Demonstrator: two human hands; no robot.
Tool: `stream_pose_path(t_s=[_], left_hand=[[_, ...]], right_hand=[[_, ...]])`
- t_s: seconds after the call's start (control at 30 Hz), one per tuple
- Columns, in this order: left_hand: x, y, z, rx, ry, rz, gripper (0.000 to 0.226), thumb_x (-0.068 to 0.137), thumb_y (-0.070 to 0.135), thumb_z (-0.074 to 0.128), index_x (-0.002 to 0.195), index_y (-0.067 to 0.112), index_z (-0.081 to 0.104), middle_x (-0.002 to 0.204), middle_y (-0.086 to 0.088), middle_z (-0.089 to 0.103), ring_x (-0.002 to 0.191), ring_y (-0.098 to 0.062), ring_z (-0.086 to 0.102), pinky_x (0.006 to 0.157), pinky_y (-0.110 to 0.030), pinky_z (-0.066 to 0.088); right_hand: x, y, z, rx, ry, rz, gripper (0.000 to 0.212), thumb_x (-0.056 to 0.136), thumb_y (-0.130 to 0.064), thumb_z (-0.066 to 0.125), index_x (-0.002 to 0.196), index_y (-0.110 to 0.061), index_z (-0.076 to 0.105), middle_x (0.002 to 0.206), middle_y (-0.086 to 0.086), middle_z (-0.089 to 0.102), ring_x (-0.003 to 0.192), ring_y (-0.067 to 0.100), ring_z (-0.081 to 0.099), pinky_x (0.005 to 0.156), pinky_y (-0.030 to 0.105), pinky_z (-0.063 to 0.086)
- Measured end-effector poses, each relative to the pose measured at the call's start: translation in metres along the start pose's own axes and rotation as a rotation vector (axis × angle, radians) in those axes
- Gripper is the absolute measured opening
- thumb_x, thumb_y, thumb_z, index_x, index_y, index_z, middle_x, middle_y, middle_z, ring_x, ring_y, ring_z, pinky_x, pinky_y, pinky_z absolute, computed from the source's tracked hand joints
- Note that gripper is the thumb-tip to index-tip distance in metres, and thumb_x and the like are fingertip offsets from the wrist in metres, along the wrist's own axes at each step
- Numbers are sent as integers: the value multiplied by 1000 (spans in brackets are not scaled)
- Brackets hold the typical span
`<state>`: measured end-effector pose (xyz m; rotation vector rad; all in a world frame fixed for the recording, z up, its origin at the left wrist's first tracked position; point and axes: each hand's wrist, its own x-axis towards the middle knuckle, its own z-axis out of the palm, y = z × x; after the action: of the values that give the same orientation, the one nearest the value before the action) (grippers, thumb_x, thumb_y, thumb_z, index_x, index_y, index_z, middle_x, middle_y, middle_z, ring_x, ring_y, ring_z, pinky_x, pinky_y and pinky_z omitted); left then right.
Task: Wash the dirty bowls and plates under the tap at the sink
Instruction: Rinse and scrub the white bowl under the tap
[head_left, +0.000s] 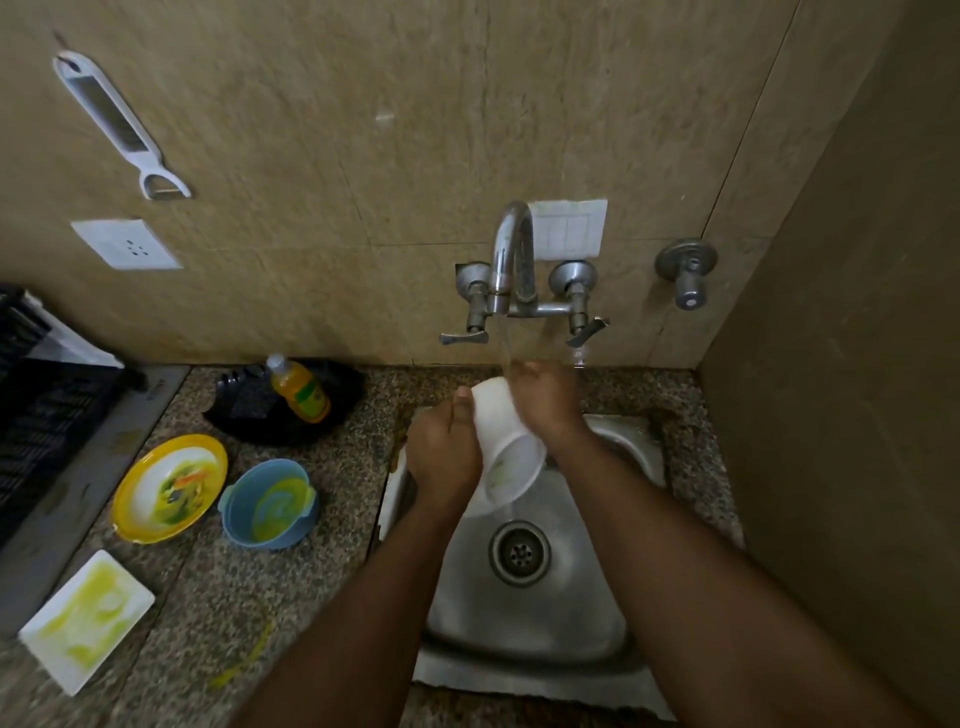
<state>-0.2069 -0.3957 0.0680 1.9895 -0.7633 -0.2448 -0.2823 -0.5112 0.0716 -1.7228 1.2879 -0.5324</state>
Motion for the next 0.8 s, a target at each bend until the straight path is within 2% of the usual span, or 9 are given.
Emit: stream_pose_path(t_s=[0.13, 0.27, 0.33, 0.4, 0.53, 0.6, 0.67, 0.73, 0.8], left_hand=[[8, 0, 1, -6, 3, 35, 55, 108, 39, 45, 78, 5, 75, 71, -8, 72, 65, -22, 67, 61, -32, 49], [3, -8, 1, -45, 40, 11, 65, 99, 55, 40, 80, 4, 74, 77, -13, 71, 73, -28, 67, 70, -45, 56], [2, -9, 3, -46, 39, -14, 67, 98, 58, 38, 82, 4, 75, 81, -14, 71, 76, -28, 67, 74, -47, 56], [1, -9, 4, -102, 43, -60, 67, 96, 62, 38, 83, 8, 75, 84, -13, 71, 79, -28, 68, 76, -49, 57], [3, -7, 0, -153, 22, -68, 62, 97, 58, 40, 77, 10, 74, 73, -8, 72, 71, -28, 70, 69, -48, 58], [0, -6, -2, -148, 33, -94, 63, 96, 59, 40, 81, 9, 75, 76, -7, 72, 74, -26, 70, 73, -49, 59], [-9, -3, -5, -185, 42, -131, 57, 100, 52, 46, 78, 7, 73, 72, -3, 67, 71, -22, 65, 73, -46, 58], [-15, 2, -7, -185, 38, -119, 50, 105, 42, 49, 73, 10, 70, 67, 0, 61, 67, -19, 60, 69, -40, 53], [-17, 1, -8, -210, 31, -125, 47, 105, 43, 49, 68, 19, 66, 66, 2, 60, 66, -18, 59, 67, -38, 51]], right_hand=[[-19, -6, 14, 6, -14, -16, 67, 81, -79, 50, 113, -23, 66, 107, -2, 65, 96, 16, 58, 82, 35, 46], [4, 0, 2, 250, -5, 69, 28, 98, -33, 61, 87, -12, 76, 90, 9, 74, 81, 18, 62, 82, 33, 49], [7, -2, -2, 365, 32, 119, 28, 97, -23, 64, 72, -13, 72, 73, 5, 68, 69, 17, 58, 74, 30, 45], [1, -3, 5, 214, 51, 46, 27, 98, -36, 61, 81, -17, 71, 77, 0, 66, 75, 18, 59, 74, 29, 42], [-20, -12, 18, -150, 28, -43, 72, 83, -81, 45, 126, -25, 61, 118, -2, 63, 108, 19, 56, 92, 38, 48], [-10, -9, 17, -215, -20, -49, 49, 97, -57, 47, 124, -20, 66, 122, 5, 68, 110, 25, 62, 93, 38, 49], [7, -3, 10, -74, -14, 181, 30, 102, -27, 50, 118, -11, 70, 119, 10, 71, 110, 30, 66, 90, 38, 52], [20, 5, 1, 151, -18, 327, 22, 94, -23, 60, 103, -7, 73, 107, 13, 74, 103, 33, 69, 88, 41, 58], [16, 1, -1, 146, 49, 254, 25, 92, -32, 64, 93, -9, 74, 95, 8, 74, 94, 31, 69, 77, 36, 54]])
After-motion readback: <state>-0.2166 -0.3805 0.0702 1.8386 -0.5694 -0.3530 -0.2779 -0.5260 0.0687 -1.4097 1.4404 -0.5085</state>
